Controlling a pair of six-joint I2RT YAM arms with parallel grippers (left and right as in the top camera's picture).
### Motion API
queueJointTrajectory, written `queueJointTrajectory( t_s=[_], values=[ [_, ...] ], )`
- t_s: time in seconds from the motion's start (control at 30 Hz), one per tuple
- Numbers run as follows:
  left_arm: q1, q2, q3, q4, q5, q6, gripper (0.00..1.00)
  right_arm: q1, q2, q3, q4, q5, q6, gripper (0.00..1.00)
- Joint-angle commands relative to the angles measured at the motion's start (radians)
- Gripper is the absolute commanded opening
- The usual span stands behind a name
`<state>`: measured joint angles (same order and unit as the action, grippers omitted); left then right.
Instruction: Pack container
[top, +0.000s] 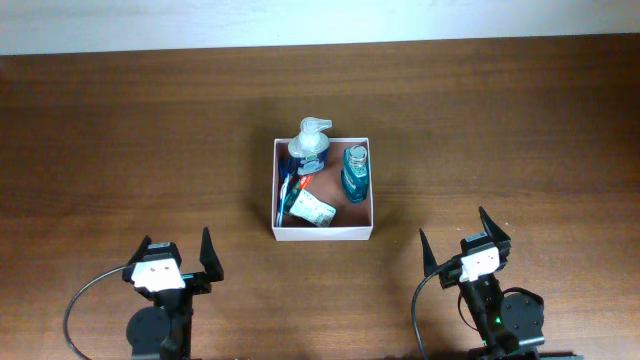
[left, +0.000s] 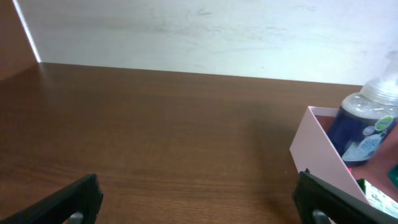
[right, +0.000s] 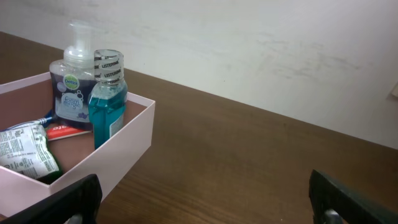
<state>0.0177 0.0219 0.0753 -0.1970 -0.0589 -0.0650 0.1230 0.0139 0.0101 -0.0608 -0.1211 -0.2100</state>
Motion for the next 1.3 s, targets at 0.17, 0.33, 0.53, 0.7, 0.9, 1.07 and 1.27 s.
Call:
queueJointTrajectory(
  t_s=[0.17, 0.33, 0.53, 0.7, 0.9, 1.07, 1.27],
  values=[
    [-0.024, -0.013, -0.025, 0.026, 0.011, 0.029, 0.99, -0.008, -0.010, -0.005, -0.006, 0.009, 0.000, 0.98],
    [-0.024, -0.012, -0.025, 0.026, 0.011, 0.029, 0.99, -0.008, -0.010, -0.005, -0.006, 0.009, 0.000, 0.98],
    [-0.024, -0.012, -0.026, 0.029, 0.011, 0.029, 0.99, -0.008, -0.010, -0.005, -0.006, 0.009, 0.000, 0.98],
    [-0.024, -0.012, -0.027, 0.033, 0.011, 0.029, 0.99, -0.008, -0.010, -0.005, -0.007, 0.009, 0.000, 0.98],
    [-0.024, -0.012, -0.067, 0.122, 0.012, 0.029, 0.99, -0.008, -0.010, -0.005, -0.007, 0.009, 0.000, 0.98],
    [-0.024, -0.013, -0.067, 0.121, 0.011, 0.029, 0.99, -0.008, -0.010, -0.005, -0.006, 0.009, 0.000, 0.98],
    [-0.024, -0.012, -0.067, 0.121, 0.011, 0.029, 0.99, -0.008, -0.010, -0.005, -0.006, 0.009, 0.000, 0.98]
  ],
)
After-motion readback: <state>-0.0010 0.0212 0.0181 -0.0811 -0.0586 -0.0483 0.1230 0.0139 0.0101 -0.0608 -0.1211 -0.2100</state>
